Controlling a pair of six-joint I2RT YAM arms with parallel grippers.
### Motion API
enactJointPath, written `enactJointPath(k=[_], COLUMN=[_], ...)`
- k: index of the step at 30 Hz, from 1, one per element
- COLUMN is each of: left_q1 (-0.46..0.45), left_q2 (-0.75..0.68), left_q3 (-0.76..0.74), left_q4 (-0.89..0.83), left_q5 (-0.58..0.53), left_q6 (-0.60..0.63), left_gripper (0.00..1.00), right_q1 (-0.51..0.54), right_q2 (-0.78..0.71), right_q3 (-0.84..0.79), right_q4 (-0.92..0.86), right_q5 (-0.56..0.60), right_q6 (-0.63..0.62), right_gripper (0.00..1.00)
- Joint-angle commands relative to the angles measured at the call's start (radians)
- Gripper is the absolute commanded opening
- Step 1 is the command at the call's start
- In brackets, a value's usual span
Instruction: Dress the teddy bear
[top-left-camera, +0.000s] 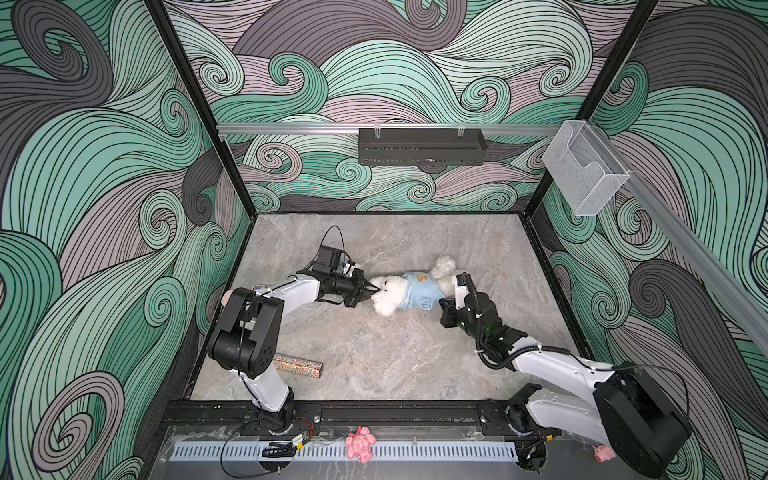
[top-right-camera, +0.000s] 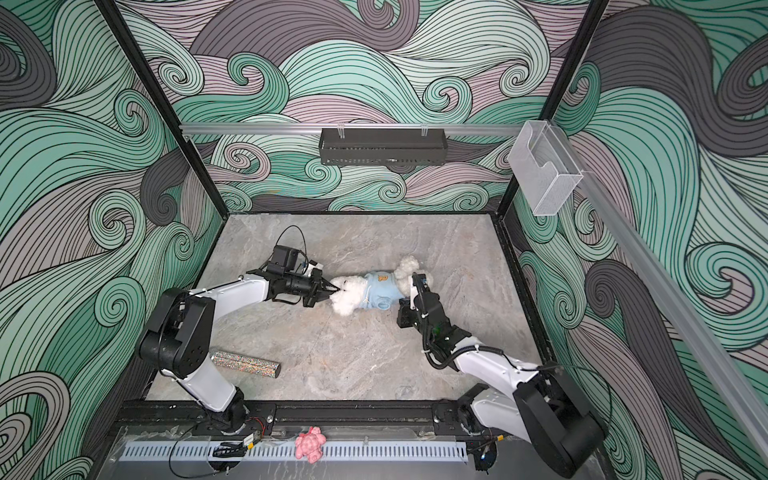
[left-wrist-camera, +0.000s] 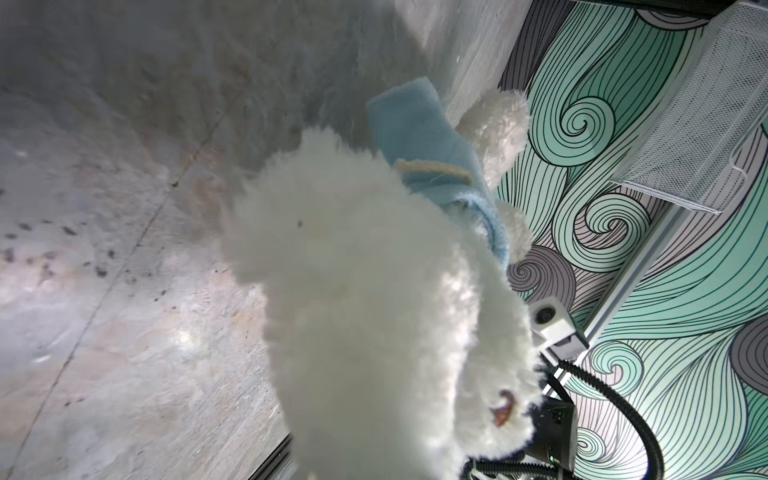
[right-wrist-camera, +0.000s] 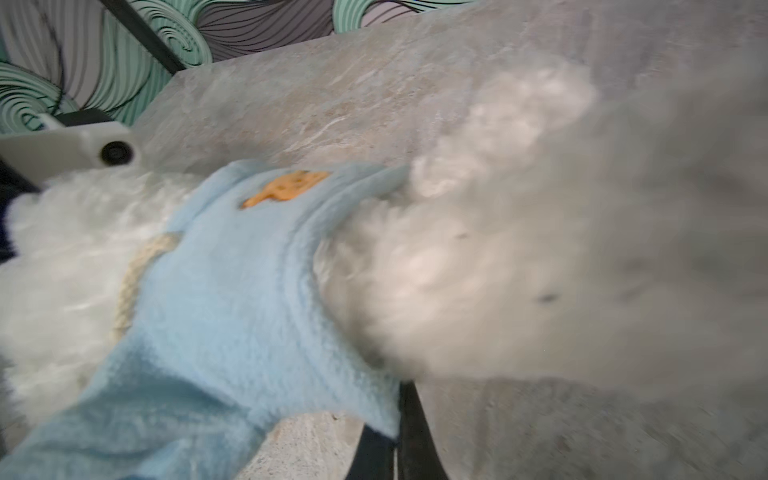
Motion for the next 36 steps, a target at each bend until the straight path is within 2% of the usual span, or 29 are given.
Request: enactJointPath(k=[1, 4, 6, 8, 11, 13, 15, 19, 21, 24, 27, 29, 31, 34, 36], left_q1=[0.049, 0.06, 0.06, 0.047, 0.013, -0.014, -0.029, -0.035, -0.034, -0.037, -0.036, -0.037, -0.036, -0.033, -0.029], left_q2=[-0.024, -0.032, -0.034, -0.024, -0.004, 0.011, 0.021, 0.037, 0.045, 0.062, 0.071, 0.069, 0.065, 0.056, 0.04], left_q3=[0.008, 0.008, 0.01, 0.013, 0.025, 0.038, 0.048, 0.056, 0.059, 0.077, 0.11, 0.126, 0.135, 0.144, 0.147], left_q4=[-0.077, -0.082, -0.078, -0.048, 0.011, 0.045, 0.062, 0.058, 0.038, -0.017, -0.093, -0.127, -0.144, -0.168, -0.178], left_q5=[-0.013, 0.002, 0.005, 0.018, 0.024, 0.028, 0.027, 0.0, -0.008, -0.015, -0.052, -0.1, -0.15, -0.251, -0.311], left_q6=[0.053, 0.052, 0.051, 0.031, 0.008, -0.003, -0.008, 0.021, 0.053, 0.125, 0.206, 0.24, 0.255, 0.272, 0.274], left_gripper=[0.0, 0.0, 0.0, 0.0, 0.0, 0.0, 0.0, 0.0, 0.0, 0.0, 0.04, 0.06, 0.11, 0.28, 0.39], right_q1=[-0.087, -0.157, -0.171, -0.17, -0.166, -0.168, -0.171, -0.191, -0.196, -0.194, -0.19, -0.188, -0.188, -0.191, -0.189], right_q2=[-0.031, -0.024, -0.019, 0.007, 0.057, 0.08, 0.093, 0.067, 0.024, -0.045, -0.059, -0.012, 0.066, 0.182, 0.22], right_q3=[0.01, 0.024, 0.022, 0.025, 0.058, 0.084, 0.12, 0.196, 0.197, 0.177, 0.145, 0.144, 0.191, 0.25, 0.252], right_q4=[-0.177, -0.194, -0.135, -0.041, 0.0, -0.024, -0.092, -0.337, -0.378, -0.352, -0.218, -0.126, -0.133, -0.204, -0.21], right_q5=[0.16, 0.097, -0.004, -0.159, -0.322, -0.369, -0.371, -0.218, -0.172, -0.191, -0.297, -0.367, -0.371, -0.31, -0.333], right_q6=[0.042, 0.026, -0.012, -0.056, -0.096, -0.116, -0.122, -0.09, -0.084, -0.078, -0.087, -0.08, -0.078, -0.078, -0.067], right_gripper=[0.0, 0.0, 0.0, 0.0, 0.01, 0.04, 0.08, 0.19, 0.25, 0.31, 0.36, 0.39, 0.39, 0.35, 0.31])
